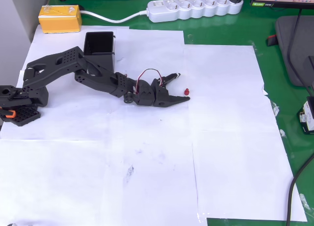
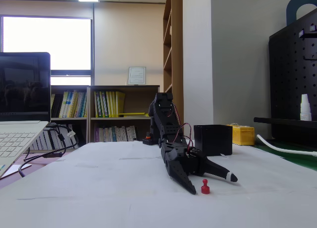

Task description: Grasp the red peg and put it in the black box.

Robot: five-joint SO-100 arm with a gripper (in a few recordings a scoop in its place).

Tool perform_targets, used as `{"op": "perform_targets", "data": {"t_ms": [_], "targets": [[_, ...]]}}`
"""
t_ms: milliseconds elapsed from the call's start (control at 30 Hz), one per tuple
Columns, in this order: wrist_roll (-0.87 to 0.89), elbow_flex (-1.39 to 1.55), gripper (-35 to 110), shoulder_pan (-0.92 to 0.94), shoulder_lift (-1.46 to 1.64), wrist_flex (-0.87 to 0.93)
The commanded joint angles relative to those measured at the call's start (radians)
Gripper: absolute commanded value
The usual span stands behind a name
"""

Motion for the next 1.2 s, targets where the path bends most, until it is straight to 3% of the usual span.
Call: {"op": "perform_targets", "data": {"t_ms": [0,1167], "targets": [[-0.014,0.025,43,-0.025,-0.020,-0.017],[-0.012,0.075,42,-0.048,0.008,-0.002]]}}
